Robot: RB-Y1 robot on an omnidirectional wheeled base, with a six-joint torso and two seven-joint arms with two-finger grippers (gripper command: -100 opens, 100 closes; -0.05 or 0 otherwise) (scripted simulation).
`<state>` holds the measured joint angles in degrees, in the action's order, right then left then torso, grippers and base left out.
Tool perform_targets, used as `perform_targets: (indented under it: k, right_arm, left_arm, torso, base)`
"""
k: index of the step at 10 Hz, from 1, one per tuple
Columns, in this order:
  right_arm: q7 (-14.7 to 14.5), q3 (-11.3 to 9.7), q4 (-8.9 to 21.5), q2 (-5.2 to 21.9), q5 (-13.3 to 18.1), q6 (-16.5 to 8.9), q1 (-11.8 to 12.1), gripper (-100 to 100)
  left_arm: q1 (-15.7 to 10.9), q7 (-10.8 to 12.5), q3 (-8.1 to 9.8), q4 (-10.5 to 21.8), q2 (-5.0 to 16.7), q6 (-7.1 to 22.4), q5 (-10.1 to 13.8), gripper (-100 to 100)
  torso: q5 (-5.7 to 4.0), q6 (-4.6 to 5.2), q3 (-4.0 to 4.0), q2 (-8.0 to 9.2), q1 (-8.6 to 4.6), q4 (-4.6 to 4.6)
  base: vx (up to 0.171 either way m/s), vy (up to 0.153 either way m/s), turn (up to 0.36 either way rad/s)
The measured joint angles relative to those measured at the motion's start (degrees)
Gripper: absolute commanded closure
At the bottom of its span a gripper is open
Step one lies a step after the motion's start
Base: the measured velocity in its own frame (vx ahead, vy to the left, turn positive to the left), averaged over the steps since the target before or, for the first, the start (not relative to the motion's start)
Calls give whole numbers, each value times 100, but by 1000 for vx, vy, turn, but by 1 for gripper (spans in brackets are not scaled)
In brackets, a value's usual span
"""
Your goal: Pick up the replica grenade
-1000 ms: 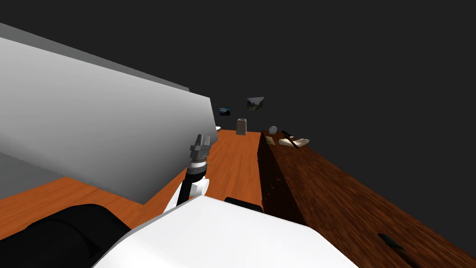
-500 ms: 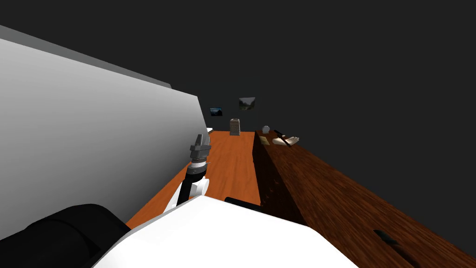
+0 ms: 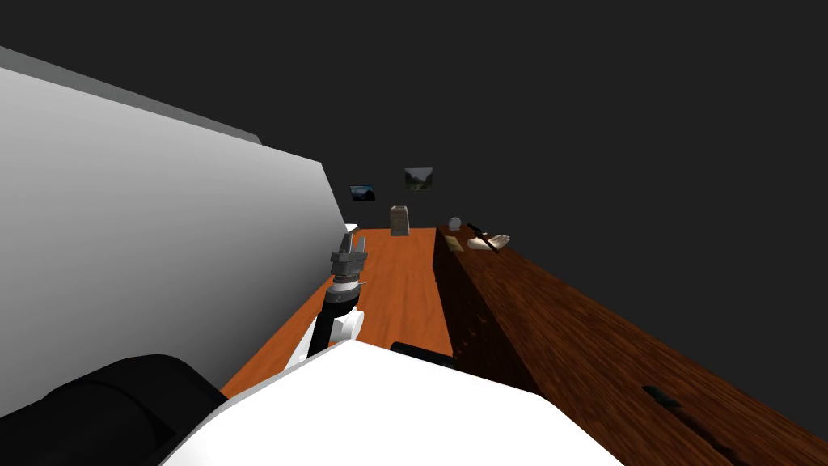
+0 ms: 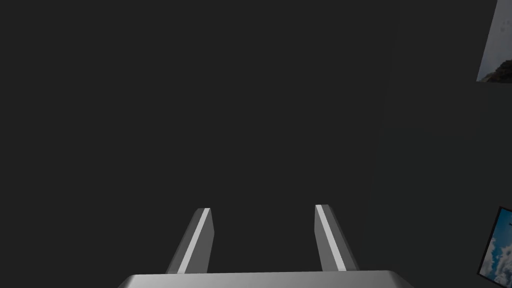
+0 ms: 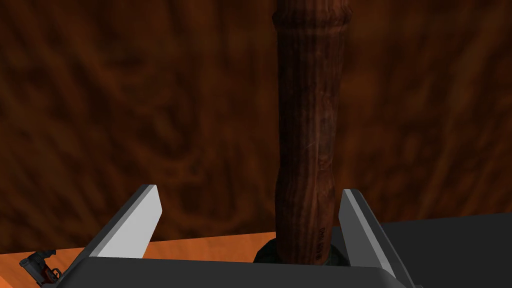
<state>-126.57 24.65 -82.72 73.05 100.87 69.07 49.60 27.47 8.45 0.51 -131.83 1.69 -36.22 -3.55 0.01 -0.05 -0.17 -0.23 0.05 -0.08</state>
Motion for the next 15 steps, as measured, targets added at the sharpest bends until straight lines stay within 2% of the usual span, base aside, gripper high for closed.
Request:
perform_targets:
  k: [4,5,6,9,11,12,15]
  right_arm:
    - [4,10,5,9,5,-5,-1,100]
    - [3,9,5,9,5,-5,-1,0]
    - [3,9,5,9,5,-5,-1,100]
    - [404,53,-21,28,-45,107,15,100]
    - [718,111,-31,52,-79,184,44,100]
    - [882,131,-47,59,-92,217,48,100]
    - [1288,163,-50,72,-125,304,70,100]
  left_arm:
    - [0,0,0,0,0,0,0,0]
    - [0,0,0,0,0,0,0,0]
    - [0,0,0,0,0,0,0,0]
    - [-3,0,1,1,2,1,0,0]
    - [-4,0,0,1,1,1,0,0]
    - [-2,0,1,1,1,1,0,0]
    - [-2,0,1,1,1,1,0,0]
  torso:
    - [-18,1,9,15,-19,3]
    - [-17,1,9,15,-20,3]
    - [-17,1,9,15,-19,4]
    - [-24,-19,30,53,-76,12]
    - [-18,-12,49,87,-39,19]
    - [-14,5,48,81,-29,18]
    - [-11,0,36,59,-36,15]
  base:
    - [1,-1,-1]
    - [0,0,0]
    - [-87,-99,350]
    - [-148,-128,387]
    - [-217,-26,332]
    - [-66,-16,-9]
    - [-171,-46,332]
